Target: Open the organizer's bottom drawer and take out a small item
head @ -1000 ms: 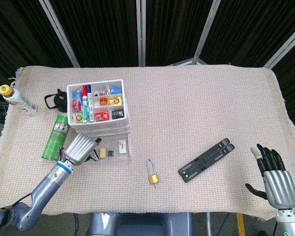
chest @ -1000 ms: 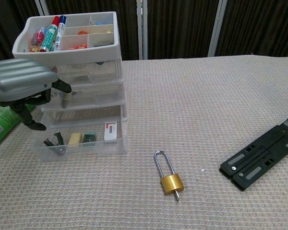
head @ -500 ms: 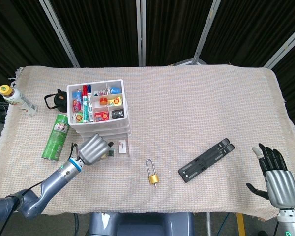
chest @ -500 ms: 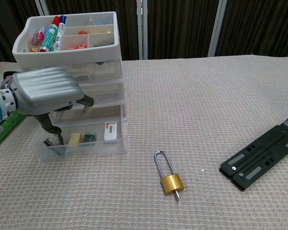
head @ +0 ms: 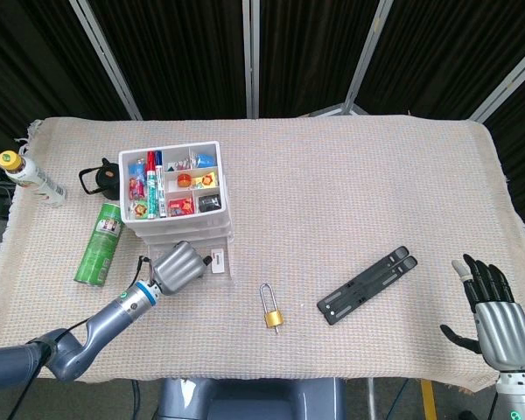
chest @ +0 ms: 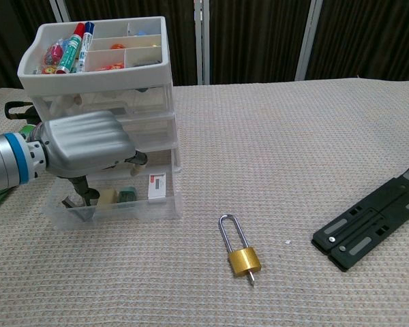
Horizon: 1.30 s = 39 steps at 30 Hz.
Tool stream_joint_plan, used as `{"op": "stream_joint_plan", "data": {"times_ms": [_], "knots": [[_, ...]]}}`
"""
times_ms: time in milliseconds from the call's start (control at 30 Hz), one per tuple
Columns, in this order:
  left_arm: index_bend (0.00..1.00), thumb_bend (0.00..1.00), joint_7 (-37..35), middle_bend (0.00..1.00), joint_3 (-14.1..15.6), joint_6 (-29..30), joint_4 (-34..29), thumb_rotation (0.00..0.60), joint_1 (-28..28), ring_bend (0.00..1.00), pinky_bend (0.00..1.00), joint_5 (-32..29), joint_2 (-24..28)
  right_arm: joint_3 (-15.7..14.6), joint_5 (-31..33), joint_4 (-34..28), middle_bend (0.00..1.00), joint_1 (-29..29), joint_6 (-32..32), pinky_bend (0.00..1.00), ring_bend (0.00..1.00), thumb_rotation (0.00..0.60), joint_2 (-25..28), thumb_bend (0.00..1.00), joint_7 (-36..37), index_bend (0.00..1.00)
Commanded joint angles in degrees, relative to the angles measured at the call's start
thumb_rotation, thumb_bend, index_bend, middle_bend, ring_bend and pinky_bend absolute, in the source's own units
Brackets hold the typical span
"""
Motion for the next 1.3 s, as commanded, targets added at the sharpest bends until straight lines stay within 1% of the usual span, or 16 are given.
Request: {"op": "stream_joint_plan", "data": {"times_ms": [33,300,700,833,933,1133,1300], "knots": [[0.4,0.14,0.08,0.96,-0.08,-0.55,0.52,0.6,-0.25,0.91,0.81,-0.31,-0.46,0.04,0.06,0.0,0.0,0.02,-0.02,0.0,0.0,0.6,0.06,0.0,0.19,0.0],[0.4,0.14,0.11,0.96,-0.2,-1.7,2.14,0.6,-0.8,0.91,0.81,-0.89,-1.76,0.04,0.12,0.06,0.0,0.05,-0.14,0.0,0.0,0.6,0.1,0.0,0.35,0.0],[0.39,0.14,1.47,0.96,-1.29,-3.83,3.96,0.6,-1.83,0.91,0.81,-4.01,-4.32,0.12,0.63,0.16,0.0,0.24,-0.69,0.0,0.0,0.6,0.23,0.0,1.0,0.0],[0.41,0.14,2.1,0.96,-1.42,-4.51,4.35,0.6,-2.16,0.91,0.81,-4.92,-4.88,0.12,0.58,0.14,0.0,0.25,-0.67,0.0,0.0,0.6,0.35,0.0,1.25,0.0],[0.42,0.17,2.83,0.96,-1.35,-4.86,4.66,0.6,-2.39,0.91,0.81,-5.4,-5.37,0.09,0.63,0.12,0.0,0.28,-0.78,0.0,0.0,0.6,0.38,0.0,1.4,0.0],[0.49,0.28,3.56,0.96,-1.1,-5.48,4.65,0.6,-2.68,0.91,0.81,-6.45,-5.84,0.03,0.65,0.13,0.0,0.32,-0.93,0.0,0.0,0.6,0.39,0.0,1.46,0.0],[0.52,0.28,3.62,0.96,-0.87,-5.54,4.15,0.6,-2.68,0.91,0.81,-7.07,-5.49,0.0,0.57,0.08,0.0,0.3,-0.87,0.0,0.0,0.6,0.38,0.0,1.42,0.0]]}}
